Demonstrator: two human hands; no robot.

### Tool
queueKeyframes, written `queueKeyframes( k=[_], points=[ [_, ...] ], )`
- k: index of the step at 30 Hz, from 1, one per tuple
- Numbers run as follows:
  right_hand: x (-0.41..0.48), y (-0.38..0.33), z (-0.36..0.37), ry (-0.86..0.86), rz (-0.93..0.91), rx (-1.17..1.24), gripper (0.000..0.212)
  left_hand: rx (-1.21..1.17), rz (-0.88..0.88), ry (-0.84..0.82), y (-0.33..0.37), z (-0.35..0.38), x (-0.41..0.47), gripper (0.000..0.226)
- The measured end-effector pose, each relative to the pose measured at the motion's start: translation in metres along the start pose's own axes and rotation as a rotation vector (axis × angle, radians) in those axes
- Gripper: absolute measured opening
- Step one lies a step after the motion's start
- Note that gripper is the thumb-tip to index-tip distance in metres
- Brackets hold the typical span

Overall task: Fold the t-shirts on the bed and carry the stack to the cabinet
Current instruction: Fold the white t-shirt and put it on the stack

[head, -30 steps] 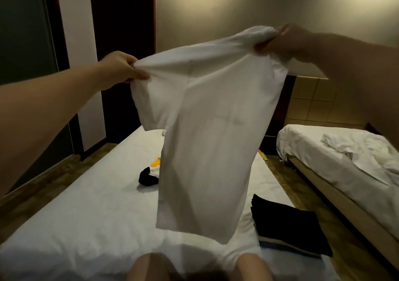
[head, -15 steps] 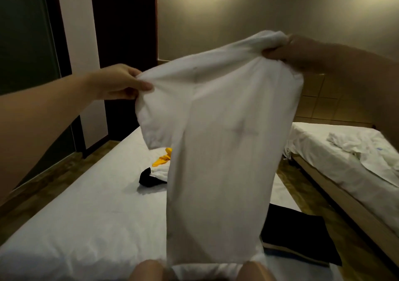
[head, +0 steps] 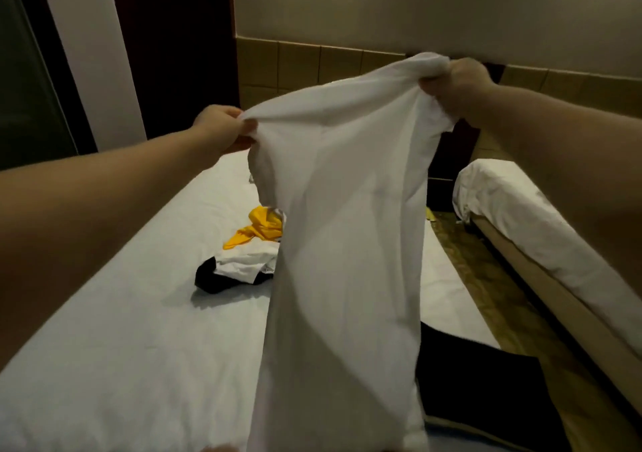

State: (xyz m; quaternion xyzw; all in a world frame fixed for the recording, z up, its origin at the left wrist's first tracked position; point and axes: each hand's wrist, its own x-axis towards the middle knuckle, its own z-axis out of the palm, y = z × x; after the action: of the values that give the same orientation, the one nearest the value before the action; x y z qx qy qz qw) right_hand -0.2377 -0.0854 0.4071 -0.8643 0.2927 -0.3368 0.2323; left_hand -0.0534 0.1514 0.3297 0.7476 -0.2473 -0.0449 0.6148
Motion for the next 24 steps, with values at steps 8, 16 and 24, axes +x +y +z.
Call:
queueKeyframes(
  k=[8,16,24],
  points=[
    [0.099,-0.04,-0.051,0.375,-0.101,0.055,0.032,-0.106,0.282,0.06,0.109,0.005,0.102,0.009],
    [-0.001,-0.054,-0.089,0.382,-0.23,0.127,0.038,0.044,0.452,0.113,0.102,-0.026,0.019,0.024],
    [-0.207,0.015,-0.033,-0.322,-0.176,-0.134,0.019,0.428,0.176,-0.027,-0.083,-0.053,-0.174,0.012]
  ],
)
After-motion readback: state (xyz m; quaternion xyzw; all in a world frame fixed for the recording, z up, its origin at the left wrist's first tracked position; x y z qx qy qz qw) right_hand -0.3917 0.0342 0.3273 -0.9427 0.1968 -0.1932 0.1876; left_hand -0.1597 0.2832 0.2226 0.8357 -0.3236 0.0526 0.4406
